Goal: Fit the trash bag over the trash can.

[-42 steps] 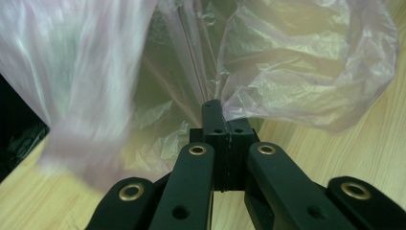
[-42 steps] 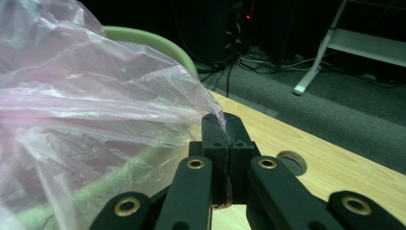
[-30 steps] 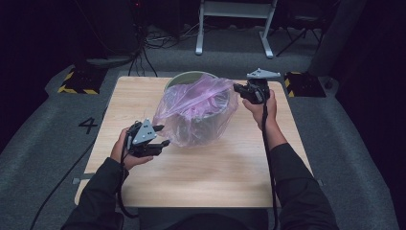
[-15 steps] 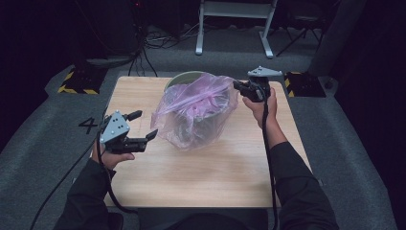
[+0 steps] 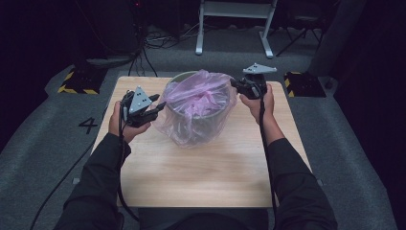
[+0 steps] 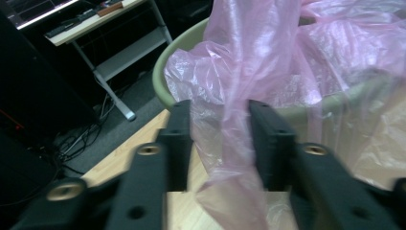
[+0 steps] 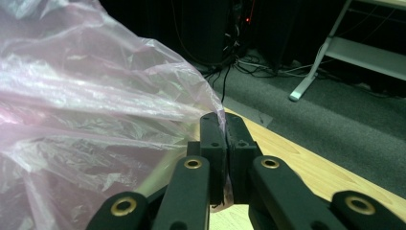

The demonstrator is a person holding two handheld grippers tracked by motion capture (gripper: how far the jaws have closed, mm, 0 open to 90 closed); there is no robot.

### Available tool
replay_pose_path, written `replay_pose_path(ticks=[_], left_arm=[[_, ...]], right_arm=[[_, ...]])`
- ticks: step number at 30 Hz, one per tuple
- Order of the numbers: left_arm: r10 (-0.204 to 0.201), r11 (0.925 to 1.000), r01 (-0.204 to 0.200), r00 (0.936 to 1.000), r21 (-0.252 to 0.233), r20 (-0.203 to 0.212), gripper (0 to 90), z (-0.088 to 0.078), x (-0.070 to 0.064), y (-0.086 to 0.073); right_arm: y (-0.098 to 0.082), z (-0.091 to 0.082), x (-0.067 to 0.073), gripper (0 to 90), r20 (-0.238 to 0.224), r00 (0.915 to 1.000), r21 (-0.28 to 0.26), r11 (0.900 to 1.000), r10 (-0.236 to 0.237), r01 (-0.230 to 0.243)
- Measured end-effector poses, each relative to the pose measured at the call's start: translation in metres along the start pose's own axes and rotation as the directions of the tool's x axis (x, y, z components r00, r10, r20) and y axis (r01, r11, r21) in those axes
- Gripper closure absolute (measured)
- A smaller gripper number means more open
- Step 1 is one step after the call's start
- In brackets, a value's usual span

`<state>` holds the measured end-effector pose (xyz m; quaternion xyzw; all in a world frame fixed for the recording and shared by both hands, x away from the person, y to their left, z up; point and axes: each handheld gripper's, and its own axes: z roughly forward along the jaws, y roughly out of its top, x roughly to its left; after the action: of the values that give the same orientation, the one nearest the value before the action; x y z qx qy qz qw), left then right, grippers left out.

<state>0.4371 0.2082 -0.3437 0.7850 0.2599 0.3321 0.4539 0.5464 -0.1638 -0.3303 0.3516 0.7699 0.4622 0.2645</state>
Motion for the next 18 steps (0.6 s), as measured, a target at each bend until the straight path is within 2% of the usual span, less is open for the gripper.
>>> replay_pose_path(ticks=[1,3,5,7,8,9,10,13,15,18], left_arm=[[-0.001,1.0000,0.001,0.9998,-0.003,-0.018,75.0,0.002,0.002,-0.001],[-0.022,0.9995,0.021,0.9997,-0.021,-0.015,84.2,0.004,0.006,-0.003],[-0.044,0.9988,0.044,0.9986,-0.024,-0.028,88.5,0.009,0.012,-0.006],[-0.076,0.9968,0.076,0.9970,-0.025,-0.016,89.4,0.014,0.017,-0.008],[-0.083,0.9964,0.083,0.9961,-0.018,-0.030,89.6,0.017,0.019,-0.009],[-0.098,0.9951,0.097,0.9949,-0.017,-0.023,89.7,0.021,0.022,-0.010],[-0.130,0.9912,0.130,0.9915,-0.026,-0.006,89.8,0.024,0.025,-0.012],[-0.173,0.9848,0.173,0.9848,-0.017,-0.017,89.9,0.035,0.031,-0.018],[-0.191,0.9817,0.191,0.9815,-0.007,-0.015,89.9,0.042,0.033,-0.021],[-0.224,0.9747,0.224,0.9747,-0.004,0.001,89.9,0.053,0.037,-0.026]], right_arm=[[0.000,0.002,0.000,88.7,0.000,1.0000,0.002,1.000,-0.004,0.004],[0.001,0.005,0.001,88.7,0.011,0.9998,0.005,1.000,-0.014,0.014],[0.002,0.008,0.000,88.8,0.015,0.9998,0.010,1.000,-0.011,0.011],[0.001,0.010,-0.001,88.8,0.026,0.9996,0.014,1.000,-0.012,0.012],[0.001,0.013,-0.003,88.8,0.029,0.9995,0.020,1.000,-0.008,0.007],[0.000,0.014,-0.004,88.8,0.031,0.9995,0.024,1.000,-0.004,0.003],[-0.001,0.016,-0.005,88.8,0.034,0.9994,0.027,1.000,0.002,-0.003],[-0.005,0.021,-0.009,88.8,0.038,0.9990,0.034,0.999,0.024,-0.026],[-0.009,0.025,-0.013,88.8,0.033,0.9984,0.041,0.998,0.047,-0.049],[-0.013,0.030,-0.014,88.8,0.029,0.9981,0.054,0.997,0.054,-0.056]])
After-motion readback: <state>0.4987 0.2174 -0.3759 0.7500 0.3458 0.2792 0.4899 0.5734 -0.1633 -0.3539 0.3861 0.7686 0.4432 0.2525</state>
